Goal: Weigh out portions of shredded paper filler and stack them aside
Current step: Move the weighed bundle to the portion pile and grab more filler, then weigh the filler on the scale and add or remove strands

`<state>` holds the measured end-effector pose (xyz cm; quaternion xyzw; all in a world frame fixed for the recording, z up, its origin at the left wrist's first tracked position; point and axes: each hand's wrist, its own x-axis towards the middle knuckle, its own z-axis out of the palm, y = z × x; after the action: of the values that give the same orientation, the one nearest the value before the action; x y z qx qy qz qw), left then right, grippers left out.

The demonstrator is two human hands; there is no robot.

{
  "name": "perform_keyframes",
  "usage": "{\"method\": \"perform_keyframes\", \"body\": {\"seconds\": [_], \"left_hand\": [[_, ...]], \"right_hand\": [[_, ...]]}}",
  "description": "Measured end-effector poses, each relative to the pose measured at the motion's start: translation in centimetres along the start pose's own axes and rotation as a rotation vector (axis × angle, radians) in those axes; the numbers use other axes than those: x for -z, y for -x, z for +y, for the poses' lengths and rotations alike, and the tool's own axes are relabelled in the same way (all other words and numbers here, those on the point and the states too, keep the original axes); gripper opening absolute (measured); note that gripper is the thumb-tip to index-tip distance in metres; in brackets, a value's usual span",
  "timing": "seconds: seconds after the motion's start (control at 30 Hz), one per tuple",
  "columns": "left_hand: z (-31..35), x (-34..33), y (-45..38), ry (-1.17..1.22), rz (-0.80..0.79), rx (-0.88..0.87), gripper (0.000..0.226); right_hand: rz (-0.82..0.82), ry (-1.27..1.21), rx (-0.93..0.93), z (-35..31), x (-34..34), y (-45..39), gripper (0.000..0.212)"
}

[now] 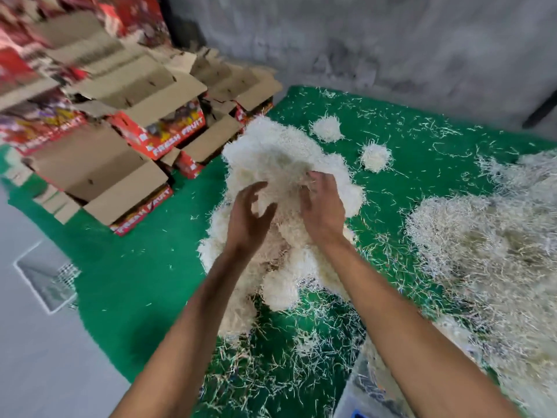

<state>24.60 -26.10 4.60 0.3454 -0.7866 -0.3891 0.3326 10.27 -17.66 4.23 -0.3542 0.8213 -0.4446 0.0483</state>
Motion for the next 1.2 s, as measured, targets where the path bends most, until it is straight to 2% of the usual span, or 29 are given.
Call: {"method": "perform_keyframes", "body": {"seconds": [0.07,0.1,0.17,0.2,0.23,0.4,0.47,0.6,0.7,0.9,1.07,1.2], "left_hand": [[-1.0,0.6,0.7,0.011,0.007,0.052,0.040],[-1.5,0.7,1.1,0.014,0.003,0.051,0.036],[-1.9,0.7,2.1,0.004,-0.020,0.035,0.031],[-1.9,0.6,2.4,-0.006,-0.033,0.035,0.030],[-1.8,0.4,2.8,-0.009,-0.047,0.040,0.031],[-0.4,-1.3,4.1,0.037,-0.123,0.027,0.026],[0.3,-2.4,4.7,0.048,-0.150,0.005,0.026],[1.7,-4.7,6.5,0.054,-0.188,-0.051,0.022],[2.7,-6.5,8.5,0.061,-0.222,-0.095,0.016],[4.4,-10.6,12.6,-0.010,-0.391,-0.091,0.016],[5.3,-13.0,16.3,0.089,-0.528,-0.076,0.019],[5.4,-14.5,19.0,0.076,-0.610,-0.064,0.020]], "right_hand": [[0.031,0.054,-0.089,1.1,-1.3,-0.4,0.037],[-0.065,0.139,-0.106,1.7,-1.9,-0.6,0.041],[-0.363,0.283,-0.116,2.4,-2.4,-0.8,0.053],[-0.459,0.318,-0.121,2.4,-2.3,-0.8,0.057],[-0.478,0.345,-0.113,2.4,-2.1,-0.9,0.057],[-0.287,0.276,-0.068,2.1,0.9,-0.5,0.023],[-0.261,0.206,-0.076,2.3,2.5,0.4,0.019],[-0.233,0.100,-0.131,3.5,5.7,2.9,0.051],[-0.269,0.067,-0.197,4.4,8.5,5.8,0.059],[-0.183,0.175,-0.197,7.5,13.1,13.2,0.058],[-0.093,0.321,-0.176,10.9,16.5,18.6,0.052],[-0.017,0.329,-0.235,13.2,18.5,22.1,0.055]]}}
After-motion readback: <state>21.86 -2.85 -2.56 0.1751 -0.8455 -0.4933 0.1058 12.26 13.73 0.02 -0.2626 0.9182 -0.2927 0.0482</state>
